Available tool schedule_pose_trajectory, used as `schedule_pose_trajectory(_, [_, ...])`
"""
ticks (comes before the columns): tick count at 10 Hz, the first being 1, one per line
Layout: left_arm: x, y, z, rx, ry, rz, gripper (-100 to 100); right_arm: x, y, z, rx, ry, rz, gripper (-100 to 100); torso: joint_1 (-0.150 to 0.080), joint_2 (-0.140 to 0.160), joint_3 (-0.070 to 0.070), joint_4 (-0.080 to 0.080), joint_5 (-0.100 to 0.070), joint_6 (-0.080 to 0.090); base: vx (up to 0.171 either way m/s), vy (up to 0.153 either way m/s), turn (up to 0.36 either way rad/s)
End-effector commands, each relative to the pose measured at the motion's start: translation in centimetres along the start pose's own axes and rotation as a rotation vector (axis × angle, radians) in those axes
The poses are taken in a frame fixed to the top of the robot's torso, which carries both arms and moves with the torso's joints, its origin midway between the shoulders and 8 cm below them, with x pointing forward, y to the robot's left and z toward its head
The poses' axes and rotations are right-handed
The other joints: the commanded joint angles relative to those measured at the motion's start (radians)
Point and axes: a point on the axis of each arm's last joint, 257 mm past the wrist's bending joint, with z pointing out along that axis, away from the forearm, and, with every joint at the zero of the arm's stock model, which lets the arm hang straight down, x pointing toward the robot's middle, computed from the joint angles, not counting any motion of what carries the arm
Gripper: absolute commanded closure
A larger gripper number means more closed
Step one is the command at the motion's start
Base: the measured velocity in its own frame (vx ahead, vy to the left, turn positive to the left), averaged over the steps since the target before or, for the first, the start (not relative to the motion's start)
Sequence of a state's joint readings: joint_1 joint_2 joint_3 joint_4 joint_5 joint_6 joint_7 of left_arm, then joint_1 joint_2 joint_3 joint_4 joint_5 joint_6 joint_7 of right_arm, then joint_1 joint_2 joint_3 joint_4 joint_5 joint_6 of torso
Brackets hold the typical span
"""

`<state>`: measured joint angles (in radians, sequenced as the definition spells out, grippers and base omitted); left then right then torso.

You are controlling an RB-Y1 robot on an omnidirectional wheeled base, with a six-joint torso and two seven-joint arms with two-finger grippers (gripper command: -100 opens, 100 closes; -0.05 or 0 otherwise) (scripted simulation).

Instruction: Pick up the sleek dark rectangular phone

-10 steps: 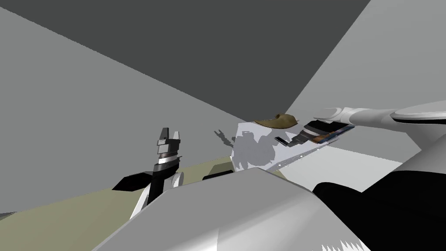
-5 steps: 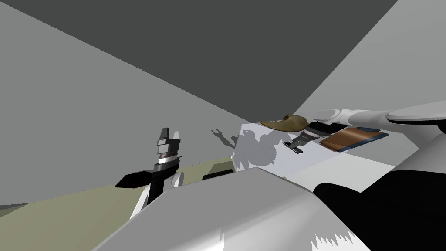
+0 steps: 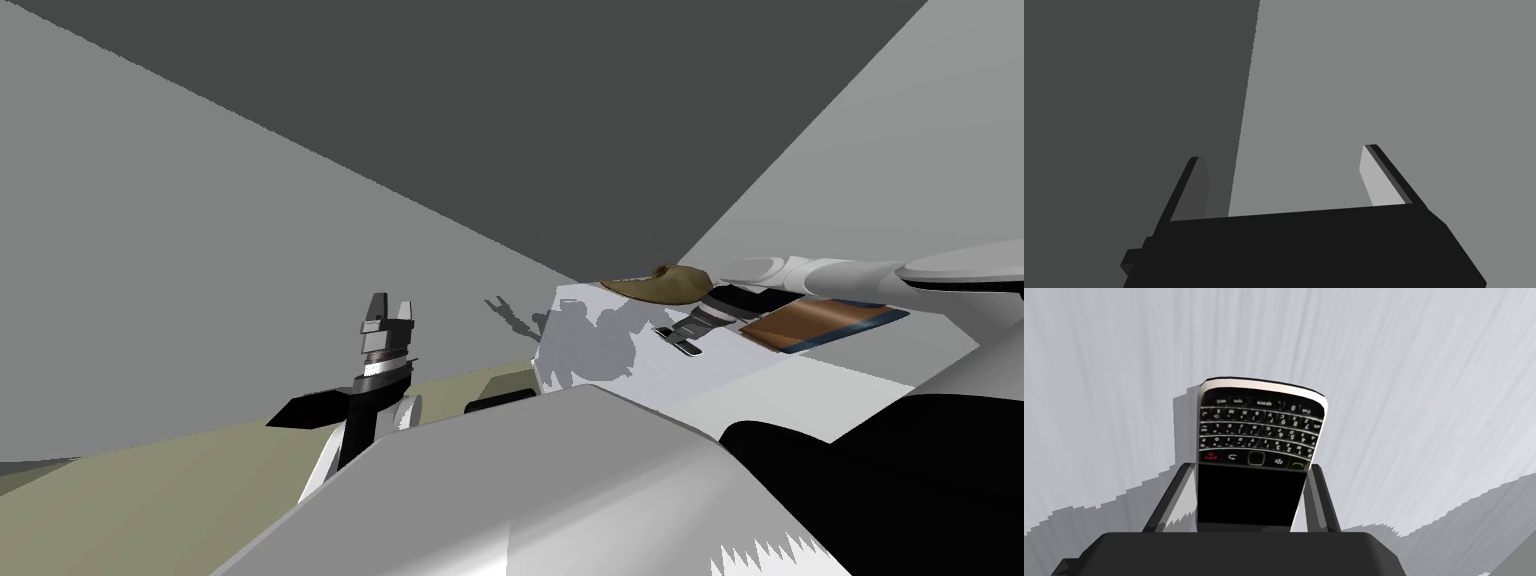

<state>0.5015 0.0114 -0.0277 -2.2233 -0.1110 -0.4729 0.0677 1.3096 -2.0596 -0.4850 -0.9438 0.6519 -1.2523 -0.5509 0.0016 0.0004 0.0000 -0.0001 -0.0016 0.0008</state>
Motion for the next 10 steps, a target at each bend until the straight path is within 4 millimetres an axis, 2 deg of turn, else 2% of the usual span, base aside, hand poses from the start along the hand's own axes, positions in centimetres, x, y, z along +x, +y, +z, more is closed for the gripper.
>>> schedule_pose_trajectory(1, [0.0,0.0,0.0,0.000,0.000,0.000,0,0.0,0.0,0.0,0.000,0.000,0.000,100,0.000,0.000,0.000,0.000,0.000,0.000,0.000,0.000,0.000])
schedule_pose_trajectory(4, [0.0,0.0,0.0,0.000,0.000,0.000,0,0.0,0.0,0.0,0.000,0.000,0.001,100,-0.001,0.000,0.000,0.000,0.000,0.000,0.000,0.000,0.000])
schedule_pose_trajectory(5, [0.0,0.0,0.0,0.000,0.000,0.000,0,0.0,0.0,0.0,0.000,0.000,0.001,0,-0.001,0.000,0.000,0.000,0.000,0.000,0.000,0.000,0.000])
schedule_pose_trajectory(6, [0.0,0.0,0.0,0.000,0.000,0.000,0,-0.7,0.2,-0.8,-0.002,0.004,-0.007,100,-0.001,0.000,0.000,0.000,0.000,0.000,-0.007,-0.005,-0.057])
schedule_pose_trajectory(8, [0.0,0.0,0.0,0.000,0.000,0.000,0,-1.8,0.5,-1.8,-0.001,0.008,-0.015,100,-0.001,0.001,0.000,0.000,0.000,0.000,-0.017,-0.011,-0.057])
schedule_pose_trajectory(9, [0.0,0.0,0.0,0.000,0.000,0.000,0,-1.4,0.3,-1.4,0.001,0.005,-0.013,100,-0.001,0.001,0.001,0.000,0.000,0.000,-0.007,-0.005,-0.006])
schedule_pose_trajectory(10, [0.0,0.0,0.0,0.000,0.000,0.000,0,-1.5,0.3,-1.5,0.000,0.006,-0.013,0,-0.001,0.001,0.000,0.000,0.000,0.000,0.000,0.000,0.000])
